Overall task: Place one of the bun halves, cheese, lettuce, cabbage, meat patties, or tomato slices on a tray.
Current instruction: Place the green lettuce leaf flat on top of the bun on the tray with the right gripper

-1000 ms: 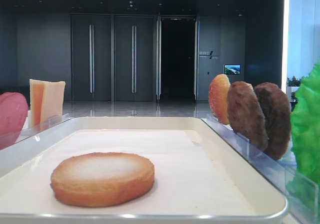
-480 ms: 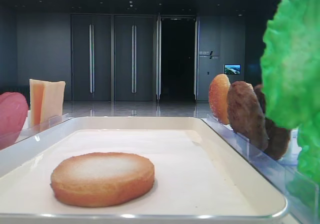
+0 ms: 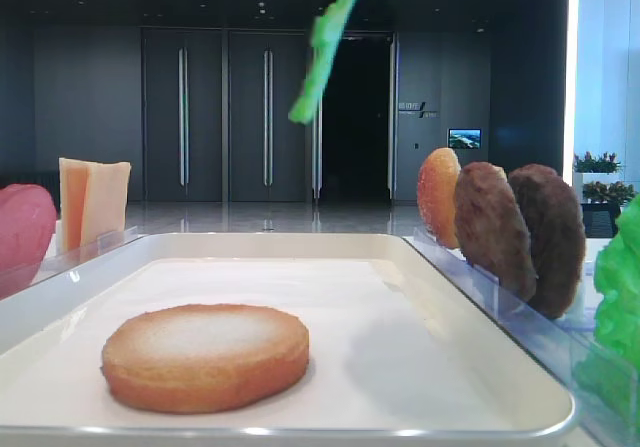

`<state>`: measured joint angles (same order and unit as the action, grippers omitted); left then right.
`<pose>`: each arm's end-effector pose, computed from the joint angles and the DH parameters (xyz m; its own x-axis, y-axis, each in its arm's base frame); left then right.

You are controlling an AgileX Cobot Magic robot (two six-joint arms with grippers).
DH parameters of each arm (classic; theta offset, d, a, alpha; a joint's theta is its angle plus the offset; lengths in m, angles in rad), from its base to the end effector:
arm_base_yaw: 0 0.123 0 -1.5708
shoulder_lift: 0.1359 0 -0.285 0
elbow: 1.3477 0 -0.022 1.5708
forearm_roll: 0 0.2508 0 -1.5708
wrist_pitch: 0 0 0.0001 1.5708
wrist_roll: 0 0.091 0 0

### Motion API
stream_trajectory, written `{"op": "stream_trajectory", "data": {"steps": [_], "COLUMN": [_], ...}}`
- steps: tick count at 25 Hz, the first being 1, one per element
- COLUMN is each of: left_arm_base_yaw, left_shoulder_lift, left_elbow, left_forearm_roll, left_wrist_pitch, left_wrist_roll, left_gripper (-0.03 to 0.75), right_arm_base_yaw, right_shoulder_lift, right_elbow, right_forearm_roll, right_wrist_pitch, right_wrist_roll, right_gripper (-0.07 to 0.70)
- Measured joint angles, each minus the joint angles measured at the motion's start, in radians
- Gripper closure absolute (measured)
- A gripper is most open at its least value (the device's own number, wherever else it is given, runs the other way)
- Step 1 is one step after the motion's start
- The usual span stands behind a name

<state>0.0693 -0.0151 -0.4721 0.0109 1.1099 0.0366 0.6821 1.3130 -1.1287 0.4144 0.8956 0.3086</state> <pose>-0.0062 0.0005 0.2656 -0.5118 0.0060 -0.8591 -0.0565 0.9976 0.0406 0.1895 0.1907 0.3332 -0.9328 -0.0905 -0.3487 -0.2765 0.8005 0.5318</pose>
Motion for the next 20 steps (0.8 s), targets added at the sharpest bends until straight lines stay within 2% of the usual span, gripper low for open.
{"op": "stream_trajectory", "data": {"steps": [2, 9, 15, 20], "left_arm_base_yaw": [0.0, 0.0, 0.0, 0.0], "left_shoulder_lift": [0.0, 0.0, 0.0, 0.0], "left_elbow": [0.0, 0.0, 0.0, 0.0], "left_forearm_roll": [0.0, 0.0, 0.0, 0.0], "left_wrist_pitch": [0.0, 0.0, 0.0, 0.0], "left_wrist_roll": [0.0, 0.0, 0.0, 0.0], "left_gripper": [0.557, 0.557, 0.557, 0.557], "right_arm_base_yaw": [0.0, 0.027, 0.039, 0.039], "right_shoulder_lift": [0.008, 0.11, 0.23, 0.305], "right_elbow": [0.0, 0.0, 0.0, 0.0], "right_forearm_roll": [0.055, 0.282, 0.49, 0.62], "right_wrist_pitch": [-0.048, -0.143, -0.17, -0.186], "right_wrist_roll": [-0.039, -0.229, -0.413, -0.528], "right_gripper": [0.605, 0.605, 0.605, 0.605]}}
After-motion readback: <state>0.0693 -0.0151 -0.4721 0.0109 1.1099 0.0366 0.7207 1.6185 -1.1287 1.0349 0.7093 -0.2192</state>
